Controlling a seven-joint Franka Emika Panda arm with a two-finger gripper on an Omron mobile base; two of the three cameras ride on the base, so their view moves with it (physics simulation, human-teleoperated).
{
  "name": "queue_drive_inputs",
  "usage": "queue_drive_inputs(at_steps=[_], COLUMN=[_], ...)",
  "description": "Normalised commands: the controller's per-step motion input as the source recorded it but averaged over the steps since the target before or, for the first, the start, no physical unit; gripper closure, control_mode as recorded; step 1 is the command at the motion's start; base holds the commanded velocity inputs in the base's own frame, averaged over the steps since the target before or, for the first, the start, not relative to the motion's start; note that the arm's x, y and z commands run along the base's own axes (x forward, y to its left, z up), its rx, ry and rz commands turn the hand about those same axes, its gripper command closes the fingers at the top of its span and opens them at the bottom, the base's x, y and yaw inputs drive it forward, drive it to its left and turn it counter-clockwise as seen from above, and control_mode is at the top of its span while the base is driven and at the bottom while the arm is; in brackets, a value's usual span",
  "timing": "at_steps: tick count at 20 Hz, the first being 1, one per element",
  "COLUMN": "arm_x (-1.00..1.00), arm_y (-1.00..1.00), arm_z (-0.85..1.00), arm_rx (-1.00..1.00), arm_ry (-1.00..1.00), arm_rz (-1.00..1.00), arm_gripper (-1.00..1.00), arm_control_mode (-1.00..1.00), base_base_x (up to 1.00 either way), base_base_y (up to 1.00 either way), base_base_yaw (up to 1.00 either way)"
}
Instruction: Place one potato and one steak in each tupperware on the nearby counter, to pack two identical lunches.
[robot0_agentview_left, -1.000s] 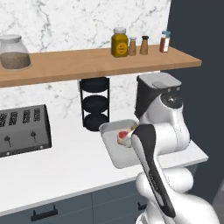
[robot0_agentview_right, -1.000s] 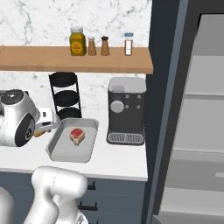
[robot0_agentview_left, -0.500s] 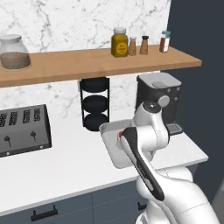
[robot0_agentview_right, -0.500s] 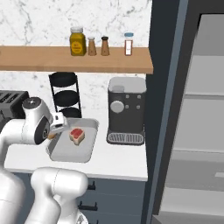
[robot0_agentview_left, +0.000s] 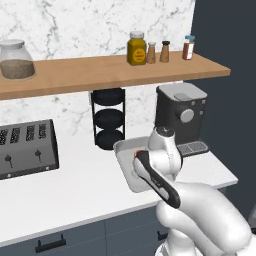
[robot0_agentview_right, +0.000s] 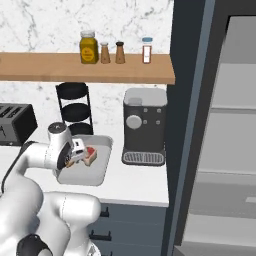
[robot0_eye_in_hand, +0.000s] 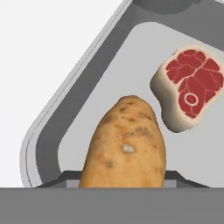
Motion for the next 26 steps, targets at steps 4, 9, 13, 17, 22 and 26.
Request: queue_drive_inputs(at_steps=[4, 9, 13, 17, 22, 26], arm_x=[0.44, 0.62, 0.52, 0.34, 0.08, -0.16], arm_y=[0.02, 0.00, 0.00, 0.09, 0.18, 0.07], arm_z=[-0.39, -0.24, -0.38, -0.47, -0.33, 0.00], arm_rx=[-0.03, -0.01, -0.01, -0.05, -0.06, 0.00], arm_ry=[0.10, 0.13, 0.02, 0.00, -0.01, -0.02], arm_rz=[0.03, 0.00, 0.00, 0.00, 0.00, 0.00], arm_gripper=[1.00, 1.00, 1.00, 1.00, -1.00, -1.00], arm_control_mode=[-1.00, -1.00, -1.00, -1.00, -1.00, -1.00], base_base_x=[0.00, 0.00, 0.00, 0.00, 0.00, 0.00], base_base_y=[0.00, 0.00, 0.00, 0.00, 0.00, 0.00], base_base_yaw=[0.00, 0.00, 0.00, 0.00, 0.00, 0.00])
